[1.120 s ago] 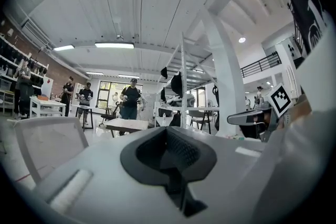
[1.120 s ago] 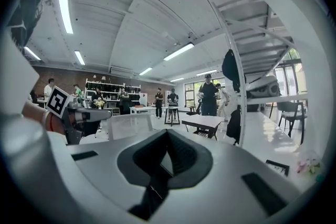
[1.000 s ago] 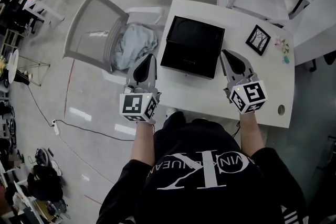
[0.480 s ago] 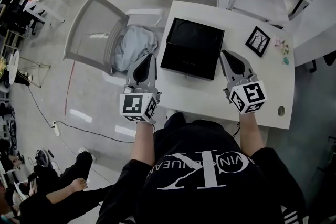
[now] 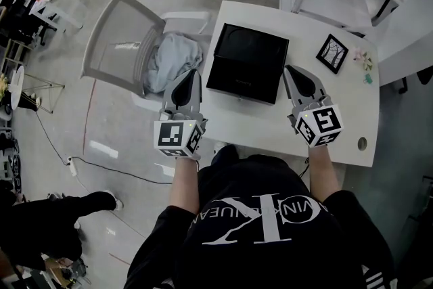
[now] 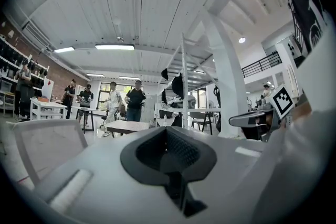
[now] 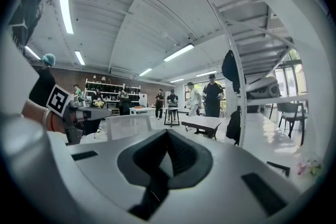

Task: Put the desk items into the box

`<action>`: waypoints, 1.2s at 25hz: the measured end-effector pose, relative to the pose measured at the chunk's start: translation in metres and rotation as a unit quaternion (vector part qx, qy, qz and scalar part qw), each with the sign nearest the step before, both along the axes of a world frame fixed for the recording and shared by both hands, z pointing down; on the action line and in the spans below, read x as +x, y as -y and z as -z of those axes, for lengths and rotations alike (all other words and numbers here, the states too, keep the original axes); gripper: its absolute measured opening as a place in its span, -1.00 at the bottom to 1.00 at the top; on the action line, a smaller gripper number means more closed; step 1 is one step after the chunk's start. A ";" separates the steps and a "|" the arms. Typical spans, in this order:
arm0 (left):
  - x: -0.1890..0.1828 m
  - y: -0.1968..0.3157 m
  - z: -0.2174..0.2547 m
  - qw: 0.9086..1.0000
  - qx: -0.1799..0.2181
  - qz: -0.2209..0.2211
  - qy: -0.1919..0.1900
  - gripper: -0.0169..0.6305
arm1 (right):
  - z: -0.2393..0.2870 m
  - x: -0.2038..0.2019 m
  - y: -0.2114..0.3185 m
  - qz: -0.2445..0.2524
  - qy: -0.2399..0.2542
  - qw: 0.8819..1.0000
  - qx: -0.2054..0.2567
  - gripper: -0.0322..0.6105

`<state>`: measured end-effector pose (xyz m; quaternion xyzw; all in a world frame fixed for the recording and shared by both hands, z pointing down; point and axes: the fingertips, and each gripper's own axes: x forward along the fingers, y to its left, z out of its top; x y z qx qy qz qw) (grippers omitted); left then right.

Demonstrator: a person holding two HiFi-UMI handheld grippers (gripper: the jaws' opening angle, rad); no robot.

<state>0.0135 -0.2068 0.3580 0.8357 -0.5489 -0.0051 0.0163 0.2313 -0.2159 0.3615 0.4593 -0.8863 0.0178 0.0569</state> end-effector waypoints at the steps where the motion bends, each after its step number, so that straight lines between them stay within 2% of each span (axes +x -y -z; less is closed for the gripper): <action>1: 0.000 0.000 0.000 1.000 0.000 0.000 0.000 -0.91 | 0.000 0.000 0.000 0.000 0.000 1.000 0.000 -0.86; 30: -0.011 0.009 -0.005 1.000 -0.012 0.005 0.001 -0.91 | -0.006 -0.015 0.013 0.013 -0.003 1.000 -0.009 -0.86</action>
